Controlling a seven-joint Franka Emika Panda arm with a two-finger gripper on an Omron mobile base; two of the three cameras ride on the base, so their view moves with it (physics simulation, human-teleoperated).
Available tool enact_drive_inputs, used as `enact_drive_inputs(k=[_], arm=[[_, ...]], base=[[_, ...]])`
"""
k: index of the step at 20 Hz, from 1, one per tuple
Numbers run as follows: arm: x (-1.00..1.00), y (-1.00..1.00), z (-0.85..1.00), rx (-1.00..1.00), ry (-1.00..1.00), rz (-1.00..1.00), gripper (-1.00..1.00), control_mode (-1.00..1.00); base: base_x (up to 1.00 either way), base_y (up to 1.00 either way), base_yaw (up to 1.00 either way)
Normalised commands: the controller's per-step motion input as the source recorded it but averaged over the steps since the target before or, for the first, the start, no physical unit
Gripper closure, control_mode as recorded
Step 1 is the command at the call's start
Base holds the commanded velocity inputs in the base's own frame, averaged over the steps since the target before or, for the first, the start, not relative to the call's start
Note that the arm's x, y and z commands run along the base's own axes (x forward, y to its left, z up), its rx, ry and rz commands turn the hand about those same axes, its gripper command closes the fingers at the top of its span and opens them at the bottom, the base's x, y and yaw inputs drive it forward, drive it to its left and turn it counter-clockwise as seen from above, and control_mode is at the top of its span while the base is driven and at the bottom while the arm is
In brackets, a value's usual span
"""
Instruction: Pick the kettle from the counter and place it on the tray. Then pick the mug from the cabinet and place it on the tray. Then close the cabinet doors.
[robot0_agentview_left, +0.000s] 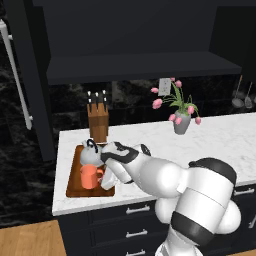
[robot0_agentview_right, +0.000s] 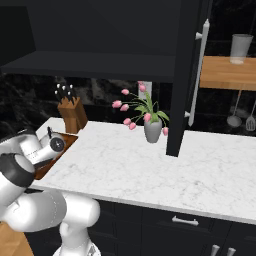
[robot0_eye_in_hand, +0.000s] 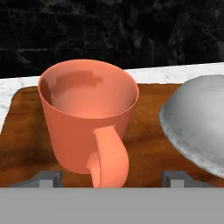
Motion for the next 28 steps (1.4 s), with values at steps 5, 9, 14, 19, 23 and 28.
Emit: enact_drive_inputs(k=[5,9,14,19,23,28], arm=[[-0.16,-0.1,0.4,0.0,-0.03,0.0,-1.0,-1.0],[-0.3,-0.1,0.78,0.0,0.0,-0.01,-1.0,-1.0],[-0.41,-0.06,0.91,0.01,0.0,0.0,-1.0,-1.0],[-0.5,-0.02,0.89,0.0,0.0,0.01,-1.0,-1.0],[-0.5,-0.01,0.63,-0.04,0.0,0.01,-1.0,-1.0],[-0.52,-0.01,0.55,-0.06,-0.01,0.0,-1.0,-1.0]], base=[[0.0,0.0,0.0],[0.0,0.0,0.0],[0.0,0.0,0.0],[0.0,0.0,0.0],[0.0,0.0,0.0],[0.0,0.0,0.0]])
